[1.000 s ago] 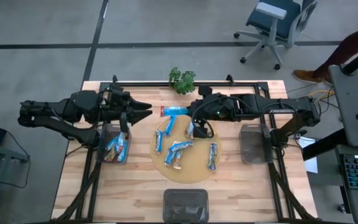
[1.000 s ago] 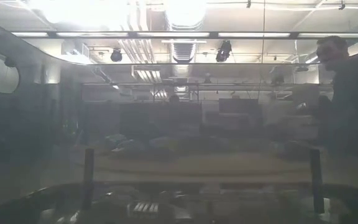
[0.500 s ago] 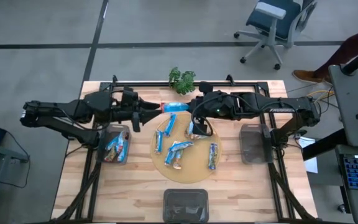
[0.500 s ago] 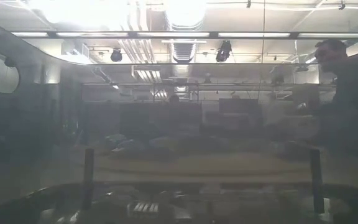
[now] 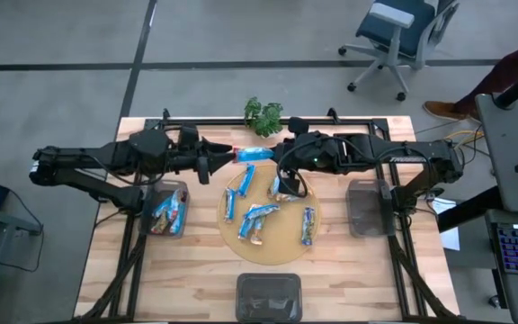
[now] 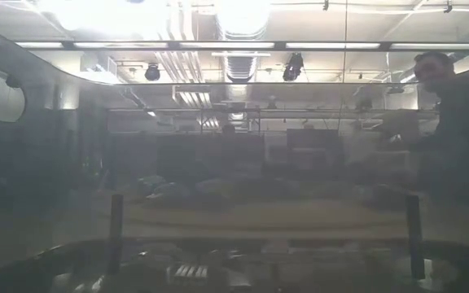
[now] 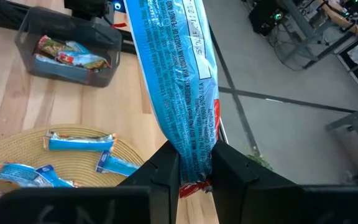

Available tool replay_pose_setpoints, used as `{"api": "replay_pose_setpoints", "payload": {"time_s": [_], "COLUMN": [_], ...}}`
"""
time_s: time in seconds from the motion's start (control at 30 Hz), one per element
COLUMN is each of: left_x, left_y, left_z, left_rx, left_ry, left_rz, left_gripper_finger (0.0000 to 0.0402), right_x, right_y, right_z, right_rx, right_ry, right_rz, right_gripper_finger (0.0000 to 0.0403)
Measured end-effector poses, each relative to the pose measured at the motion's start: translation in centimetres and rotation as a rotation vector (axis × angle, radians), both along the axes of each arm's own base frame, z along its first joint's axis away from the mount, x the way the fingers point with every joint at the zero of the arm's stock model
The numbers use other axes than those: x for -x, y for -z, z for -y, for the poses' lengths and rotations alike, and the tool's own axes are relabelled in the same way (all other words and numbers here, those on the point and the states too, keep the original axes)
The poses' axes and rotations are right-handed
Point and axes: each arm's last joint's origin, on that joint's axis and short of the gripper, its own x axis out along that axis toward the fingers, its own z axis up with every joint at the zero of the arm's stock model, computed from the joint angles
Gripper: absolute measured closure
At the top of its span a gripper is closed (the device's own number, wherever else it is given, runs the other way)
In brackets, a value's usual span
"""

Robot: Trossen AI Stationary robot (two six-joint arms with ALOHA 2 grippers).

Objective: Pick and place Granola Bars by type
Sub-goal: Put the red granola bar into the top left bin

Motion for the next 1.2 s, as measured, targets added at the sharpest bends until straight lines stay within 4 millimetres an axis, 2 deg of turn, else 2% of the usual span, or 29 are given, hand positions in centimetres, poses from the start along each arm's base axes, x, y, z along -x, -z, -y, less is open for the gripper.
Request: {"api": "replay_pose_setpoints", "payload": {"time_s": [0.63, 1.2], "left_x": [-2.4, -3.0], "left_y": [0.9, 1.3], "left_z": [-0.1, -0.1], "left_rx": [0.038, 0.037], "left_ry": [0.007, 0.005], "left_rz": [0.003, -0.012], "left_gripper_finger": [0.0218, 0.0218], "right_x": [0.0, 0.0], "right_y": [0.0, 0.0], "right_z": [0.2, 0.4], "right_rx": [0.006, 0.005], "right_ry": [0.005, 0.009], "right_rz": [-0.001, -0.001], "right_gripper_finger": [0.0344, 0.0344]}}
